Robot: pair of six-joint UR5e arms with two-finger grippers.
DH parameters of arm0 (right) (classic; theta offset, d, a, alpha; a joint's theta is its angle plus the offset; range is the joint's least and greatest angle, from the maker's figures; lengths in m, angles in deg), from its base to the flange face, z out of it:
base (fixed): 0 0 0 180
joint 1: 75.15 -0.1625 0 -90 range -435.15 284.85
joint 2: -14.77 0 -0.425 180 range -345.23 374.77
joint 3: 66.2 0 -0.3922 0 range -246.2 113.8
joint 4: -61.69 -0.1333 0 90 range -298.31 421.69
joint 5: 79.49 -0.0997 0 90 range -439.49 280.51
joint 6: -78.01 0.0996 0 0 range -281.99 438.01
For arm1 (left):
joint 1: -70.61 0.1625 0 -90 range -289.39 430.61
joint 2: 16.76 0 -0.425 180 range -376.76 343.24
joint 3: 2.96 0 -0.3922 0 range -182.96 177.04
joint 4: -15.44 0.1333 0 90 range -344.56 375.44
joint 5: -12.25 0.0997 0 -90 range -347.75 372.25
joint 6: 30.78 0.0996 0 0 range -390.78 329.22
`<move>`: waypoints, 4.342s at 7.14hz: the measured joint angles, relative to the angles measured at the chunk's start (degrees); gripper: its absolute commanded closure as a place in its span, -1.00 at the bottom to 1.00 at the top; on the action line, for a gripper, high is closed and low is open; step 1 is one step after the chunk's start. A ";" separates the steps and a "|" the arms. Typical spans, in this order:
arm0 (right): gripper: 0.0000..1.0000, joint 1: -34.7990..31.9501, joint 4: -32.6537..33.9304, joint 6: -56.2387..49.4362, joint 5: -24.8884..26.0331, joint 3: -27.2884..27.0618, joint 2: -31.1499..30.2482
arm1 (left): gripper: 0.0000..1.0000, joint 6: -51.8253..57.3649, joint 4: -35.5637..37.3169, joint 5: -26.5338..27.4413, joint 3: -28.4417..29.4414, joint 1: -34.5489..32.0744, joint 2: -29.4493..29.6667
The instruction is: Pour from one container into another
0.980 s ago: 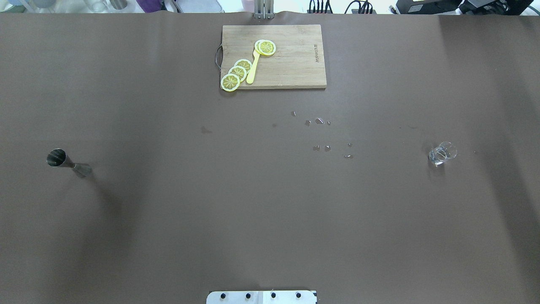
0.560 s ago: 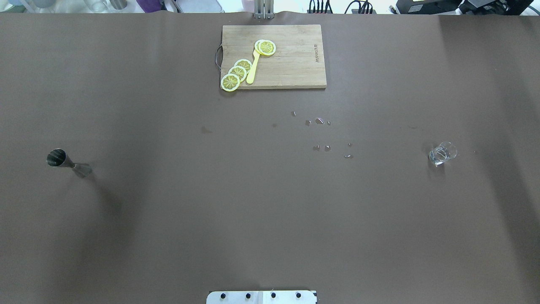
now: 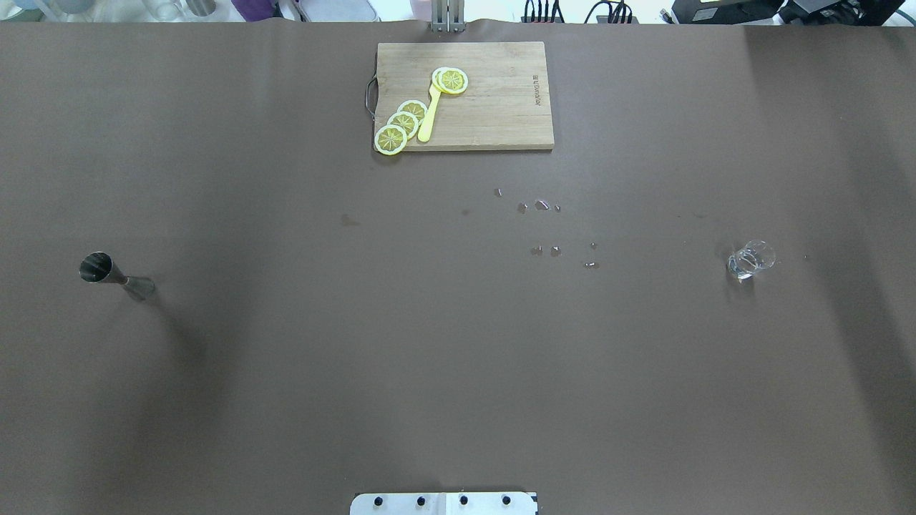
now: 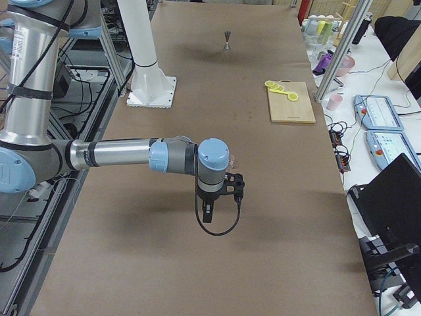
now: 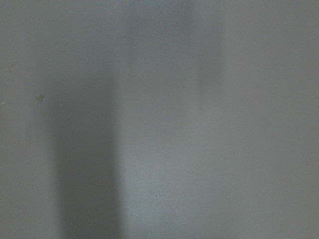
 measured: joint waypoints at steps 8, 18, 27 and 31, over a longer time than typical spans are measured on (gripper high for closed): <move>-1.00 0.00 -0.05 0.00 -0.02 -0.08 -0.01 | -0.98 -0.24 -7.94 -4.57 1.46 0.00 3.02; -1.00 0.00 0.00 -0.03 -2.10 0.37 -0.20 | -0.94 -24.26 -40.55 -2.53 2.55 6.05 7.64; -1.00 0.65 -19.39 -5.31 -8.06 4.55 -0.13 | -0.94 -49.41 -57.33 29.90 -10.13 30.88 5.78; -1.00 3.56 -52.20 -9.41 -12.15 21.04 0.24 | -0.94 -59.16 -69.98 51.15 -12.09 45.92 -3.41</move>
